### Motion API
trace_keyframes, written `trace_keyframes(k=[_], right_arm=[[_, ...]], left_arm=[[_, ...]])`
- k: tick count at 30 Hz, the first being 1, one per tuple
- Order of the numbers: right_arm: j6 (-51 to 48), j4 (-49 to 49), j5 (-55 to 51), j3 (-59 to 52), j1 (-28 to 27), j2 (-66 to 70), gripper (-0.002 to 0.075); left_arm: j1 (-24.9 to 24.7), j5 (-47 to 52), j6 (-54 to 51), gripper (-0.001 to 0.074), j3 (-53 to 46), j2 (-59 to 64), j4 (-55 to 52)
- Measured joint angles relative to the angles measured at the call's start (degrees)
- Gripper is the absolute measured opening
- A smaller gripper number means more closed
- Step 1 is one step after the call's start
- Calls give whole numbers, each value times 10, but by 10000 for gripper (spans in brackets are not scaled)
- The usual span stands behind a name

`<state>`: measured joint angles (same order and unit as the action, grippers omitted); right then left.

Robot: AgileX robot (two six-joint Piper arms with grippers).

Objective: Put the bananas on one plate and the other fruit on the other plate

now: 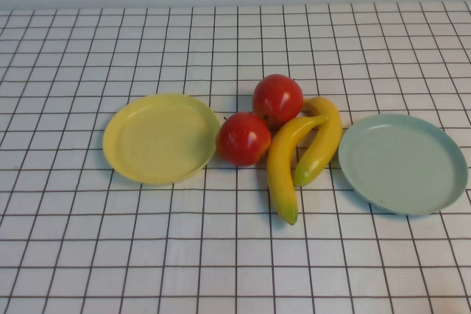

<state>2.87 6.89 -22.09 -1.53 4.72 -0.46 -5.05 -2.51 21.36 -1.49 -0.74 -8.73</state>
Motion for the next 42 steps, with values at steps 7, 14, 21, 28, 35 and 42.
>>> trace_keyframes(k=[7, 14, 21, 28, 35, 42], right_arm=[[0, 0, 0, 0, 0, 0, -16], [0, 0, 0, 0, 0, 0, -16], [0, 0, 0, 0, 0, 0, -16], [0, 0, 0, 0, 0, 0, -16], [0, 0, 0, 0, 0, 0, -16], [0, 0, 0, 0, 0, 0, -16]], left_arm=[[0, -136, 79, 2, 0, 0, 13], [0, -119, 275, 1, 4, 0, -42], [-39, 7, 547, 1, 143, 90, -460], [-114, -59, 617, 1, 241, 300, -663], [-124, -99, 624, 1, 272, 412, -745], [-130, -92, 463, 1, 276, 427, -505]])
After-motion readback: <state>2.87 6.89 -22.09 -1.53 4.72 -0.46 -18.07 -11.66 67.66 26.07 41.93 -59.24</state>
